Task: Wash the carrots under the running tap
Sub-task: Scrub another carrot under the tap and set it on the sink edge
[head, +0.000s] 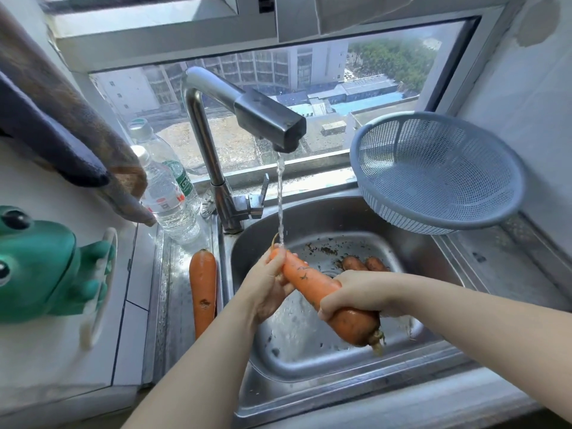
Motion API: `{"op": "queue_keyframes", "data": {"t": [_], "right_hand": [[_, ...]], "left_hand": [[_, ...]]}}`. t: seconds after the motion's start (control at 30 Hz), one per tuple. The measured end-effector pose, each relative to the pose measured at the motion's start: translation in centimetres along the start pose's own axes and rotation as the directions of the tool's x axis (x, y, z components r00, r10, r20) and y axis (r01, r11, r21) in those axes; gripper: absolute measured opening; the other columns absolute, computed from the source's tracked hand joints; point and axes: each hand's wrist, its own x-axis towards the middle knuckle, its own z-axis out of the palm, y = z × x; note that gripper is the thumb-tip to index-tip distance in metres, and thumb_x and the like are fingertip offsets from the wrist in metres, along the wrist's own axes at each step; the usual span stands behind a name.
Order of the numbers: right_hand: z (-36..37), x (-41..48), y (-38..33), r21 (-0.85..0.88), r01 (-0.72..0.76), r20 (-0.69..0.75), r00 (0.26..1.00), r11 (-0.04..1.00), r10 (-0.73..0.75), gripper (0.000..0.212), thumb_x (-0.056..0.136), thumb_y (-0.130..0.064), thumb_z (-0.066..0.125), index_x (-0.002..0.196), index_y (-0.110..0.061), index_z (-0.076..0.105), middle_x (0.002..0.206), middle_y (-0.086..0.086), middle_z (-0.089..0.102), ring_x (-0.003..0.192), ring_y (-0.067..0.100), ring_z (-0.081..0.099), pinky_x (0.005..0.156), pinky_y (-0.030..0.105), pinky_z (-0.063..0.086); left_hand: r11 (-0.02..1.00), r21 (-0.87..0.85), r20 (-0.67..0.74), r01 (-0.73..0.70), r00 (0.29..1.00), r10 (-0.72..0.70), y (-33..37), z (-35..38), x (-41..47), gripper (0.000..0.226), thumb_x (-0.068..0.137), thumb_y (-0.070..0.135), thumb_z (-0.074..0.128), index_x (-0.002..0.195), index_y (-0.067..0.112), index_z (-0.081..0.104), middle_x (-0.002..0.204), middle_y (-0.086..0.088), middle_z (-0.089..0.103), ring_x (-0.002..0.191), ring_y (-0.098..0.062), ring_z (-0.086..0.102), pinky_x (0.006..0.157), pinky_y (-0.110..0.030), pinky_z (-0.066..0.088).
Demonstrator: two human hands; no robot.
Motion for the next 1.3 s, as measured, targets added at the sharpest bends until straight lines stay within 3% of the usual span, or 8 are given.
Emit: {"op": "queue_keyframes", "data": {"t": [0.17, 0.43, 0.57, 0.63, 0.73, 0.87, 1.1, 1.3], "right_hand": [[-0.5, -0.1, 0.7, 0.032, -0.017, -0.003, 1.000, 0.999, 0.017, 0.034, 0.078, -0.028, 0.073, 0.102, -0.008, 0.058, 0.085, 0.007, 0.068, 0.078, 0.022, 0.067, 0.086, 0.034, 0.055], [-0.4, 0.0, 1.1, 0.010, -0.023, 0.014, 1.000, 1.000, 0.023, 0.036, 0.079, -0.026, 0.072, 0.108, -0.009, 0.058, 0.088, 0.006, 0.067, 0.078, 0.019, 0.066, 0.083, 0.032, 0.055], [0.1, 0.1, 0.8, -0.087, -0.018, -0.029, 0.999, 0.996, 0.016, 0.038, 0.075, -0.039, 0.071, 0.098, -0.011, 0.062, 0.083, 0.004, 0.068, 0.093, 0.025, 0.068, 0.096, 0.037, 0.047], [0.2, 0.1, 0.6, -0.157, -0.034, -0.055, 0.998, 0.987, 0.025, 0.040, 0.073, -0.045, 0.070, 0.094, -0.012, 0.062, 0.083, 0.002, 0.068, 0.098, 0.024, 0.066, 0.102, 0.039, 0.040], [0.2, 0.4, 0.8, -0.124, -0.024, -0.054, 0.998, 0.992, 0.017, 0.039, 0.071, -0.042, 0.073, 0.093, -0.012, 0.061, 0.083, 0.003, 0.067, 0.085, 0.022, 0.065, 0.092, 0.037, 0.051], [-0.2, 0.6, 1.0, -0.041, -0.016, -0.067, 0.998, 0.999, 0.013, 0.038, 0.074, -0.035, 0.073, 0.099, -0.009, 0.062, 0.083, 0.002, 0.065, 0.077, 0.017, 0.063, 0.081, 0.031, 0.054], [1.3, 1.4, 0.9, -0.302, 0.013, -0.135, 0.989, 0.953, -0.056, 0.030, 0.075, -0.038, 0.070, 0.093, -0.016, 0.059, 0.077, -0.004, 0.060, 0.072, 0.012, 0.057, 0.062, 0.023, 0.043], [2.9, 2.5, 1.0, -0.309, 0.226, -0.172, 0.942, 0.924, -0.288, 0.032, 0.082, -0.034, 0.066, 0.104, -0.017, 0.049, 0.080, -0.004, 0.061, 0.068, 0.009, 0.060, 0.060, 0.023, 0.047]], "left_hand": [[0.997, -0.040, -0.114, 0.065, 0.991, -0.069, -0.2, 0.9, 0.5, 0.024, 0.101, 0.033, 0.044, 0.102, 0.012, 0.057, 0.093, -0.013, 0.064, 0.077, -0.024, 0.066, 0.055, -0.033, 0.059], [0.999, -0.001, 0.203, 0.044, 0.978, -0.042, -0.3, -0.6, -0.2, 0.045, 0.077, -0.003, 0.061, 0.116, 0.013, 0.045, 0.095, -0.013, 0.052, 0.084, -0.022, 0.059, 0.069, -0.027, 0.058], [0.986, 0.164, 0.032, 0.008, 0.999, -0.013, -0.7, -0.4, 0.5, 0.010, 0.097, 0.014, 0.052, 0.107, 0.010, 0.051, 0.086, -0.008, 0.049, 0.074, -0.019, 0.057, 0.061, -0.027, 0.056], [0.972, 0.233, -0.141, 0.017, 0.990, 0.017, -1.0, 0.1, 1.0, 0.024, 0.101, 0.030, 0.045, 0.111, 0.009, 0.053, 0.089, -0.012, 0.058, 0.073, -0.019, 0.062, 0.055, -0.028, 0.054], [0.994, 0.099, -0.236, 0.053, 0.971, -0.028, -0.8, 0.8, 1.3, 0.037, 0.102, 0.037, 0.041, 0.113, 0.004, 0.054, 0.094, -0.016, 0.061, 0.077, -0.024, 0.062, 0.055, -0.032, 0.055], [0.999, 0.036, -0.099, 0.010, 0.995, -0.006, -1.2, 1.4, 0.6, 0.022, 0.102, 0.013, 0.043, 0.123, 0.013, 0.043, 0.100, -0.013, 0.052, 0.076, -0.019, 0.056, 0.058, -0.030, 0.053], [0.986, 0.139, -0.132, 0.092, 0.989, -0.073, -2.3, 1.5, 0.1, 0.082, 0.089, -0.003, 0.060, 0.150, 0.010, 0.007, 0.112, -0.016, 0.054, 0.091, -0.024, 0.062, 0.076, -0.039, 0.054], [0.935, 0.355, -0.231, 0.005, 0.969, 0.083, -2.3, 2.0, -0.1, 0.044, 0.096, 0.022, 0.056, 0.133, 0.016, 0.033, 0.116, -0.012, 0.057, 0.102, -0.027, 0.061, 0.093, -0.047, 0.051]]}}
